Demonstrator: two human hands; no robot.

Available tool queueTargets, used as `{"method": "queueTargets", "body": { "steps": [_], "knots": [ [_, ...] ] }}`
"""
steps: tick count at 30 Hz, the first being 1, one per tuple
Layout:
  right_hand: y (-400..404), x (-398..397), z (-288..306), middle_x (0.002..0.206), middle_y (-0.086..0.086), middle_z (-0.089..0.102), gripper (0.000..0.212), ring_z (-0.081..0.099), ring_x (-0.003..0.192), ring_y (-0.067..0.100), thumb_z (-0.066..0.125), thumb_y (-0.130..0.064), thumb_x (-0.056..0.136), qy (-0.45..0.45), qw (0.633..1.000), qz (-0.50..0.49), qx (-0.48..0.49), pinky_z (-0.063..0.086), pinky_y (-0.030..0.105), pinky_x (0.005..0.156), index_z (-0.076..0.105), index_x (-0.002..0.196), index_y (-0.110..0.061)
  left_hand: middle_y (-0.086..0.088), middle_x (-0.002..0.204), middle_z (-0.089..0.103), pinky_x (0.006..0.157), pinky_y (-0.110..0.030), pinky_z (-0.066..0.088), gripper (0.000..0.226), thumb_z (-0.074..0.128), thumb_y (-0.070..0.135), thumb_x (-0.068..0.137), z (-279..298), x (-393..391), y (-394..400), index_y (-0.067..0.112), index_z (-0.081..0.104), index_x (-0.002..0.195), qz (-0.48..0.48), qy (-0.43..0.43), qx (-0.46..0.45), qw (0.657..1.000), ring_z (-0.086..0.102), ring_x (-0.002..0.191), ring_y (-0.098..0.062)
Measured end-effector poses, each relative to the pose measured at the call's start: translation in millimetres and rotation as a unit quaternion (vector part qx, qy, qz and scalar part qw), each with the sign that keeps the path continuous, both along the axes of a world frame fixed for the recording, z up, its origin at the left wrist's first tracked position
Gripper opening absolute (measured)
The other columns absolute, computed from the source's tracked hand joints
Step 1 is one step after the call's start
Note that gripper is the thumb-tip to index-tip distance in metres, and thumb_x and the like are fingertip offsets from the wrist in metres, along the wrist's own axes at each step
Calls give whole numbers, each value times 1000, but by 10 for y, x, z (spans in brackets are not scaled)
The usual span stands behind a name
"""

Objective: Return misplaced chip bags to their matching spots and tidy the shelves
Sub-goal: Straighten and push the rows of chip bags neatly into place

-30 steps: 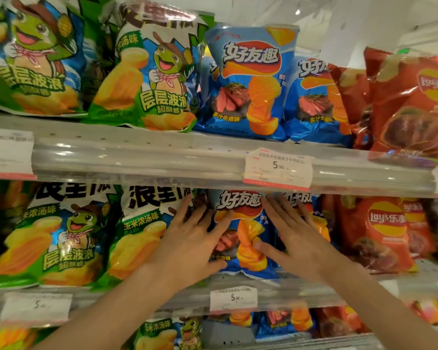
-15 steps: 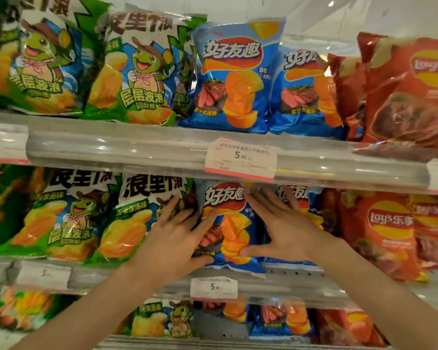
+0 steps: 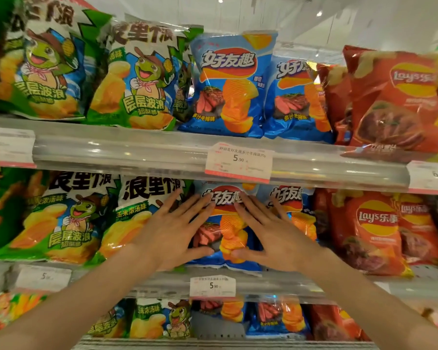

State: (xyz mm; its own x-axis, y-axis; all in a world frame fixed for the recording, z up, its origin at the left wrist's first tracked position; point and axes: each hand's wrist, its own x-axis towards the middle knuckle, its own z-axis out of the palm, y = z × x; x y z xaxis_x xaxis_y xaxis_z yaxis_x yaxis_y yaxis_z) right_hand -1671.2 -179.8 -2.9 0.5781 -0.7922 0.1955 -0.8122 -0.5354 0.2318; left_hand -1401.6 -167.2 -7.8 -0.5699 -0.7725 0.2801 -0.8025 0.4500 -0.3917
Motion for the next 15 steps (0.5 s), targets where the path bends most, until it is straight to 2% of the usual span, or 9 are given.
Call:
{"method": "queueTargets", "body": {
  "steps": [3, 10, 12, 15],
  "knots": [
    [-13, -9, 17, 162, -8, -32, 108, -28, 149, 10, 19, -94, 79, 6, 1000, -3, 3, -11, 53, 122, -20, 157, -29, -3, 165, -15, 122, -54, -7, 97, 6, 83, 87, 3, -15, -16, 20, -12, 158, 7, -12, -1, 1000, -12, 153, -23],
    [-12, 34, -19, 161, -8, -34, 104, -31, 147, 10, 22, -91, 83, 11, 1000, -16, 22, -10, 53, 122, -24, 155, -31, -2, 162, -25, 121, -54, -14, 95, 8, 82, 87, 35, -65, 27, 23, -22, 155, 57, -42, 21, 997, -14, 153, -23],
    [19, 37, -13, 161, -6, -33, 104, -30, 148, 11, 23, -90, 84, 8, 1000, -15, 11, -10, 53, 122, -22, 156, -29, -2, 165, -17, 121, -55, -11, 96, 11, 83, 87, 44, -54, 25, 23, -13, 158, 50, -27, 27, 998, -8, 154, -25],
    [117, -16, 17, 165, -2, -22, 100, -20, 152, 15, 22, -86, 87, -28, 999, -8, -35, -10, 49, 124, -15, 158, -27, -9, 165, 21, 120, -59, 12, 95, 15, 83, 89, 41, -46, 55, 18, 26, 158, 21, 20, 4, 1000, 21, 152, -30]
  ]
}}
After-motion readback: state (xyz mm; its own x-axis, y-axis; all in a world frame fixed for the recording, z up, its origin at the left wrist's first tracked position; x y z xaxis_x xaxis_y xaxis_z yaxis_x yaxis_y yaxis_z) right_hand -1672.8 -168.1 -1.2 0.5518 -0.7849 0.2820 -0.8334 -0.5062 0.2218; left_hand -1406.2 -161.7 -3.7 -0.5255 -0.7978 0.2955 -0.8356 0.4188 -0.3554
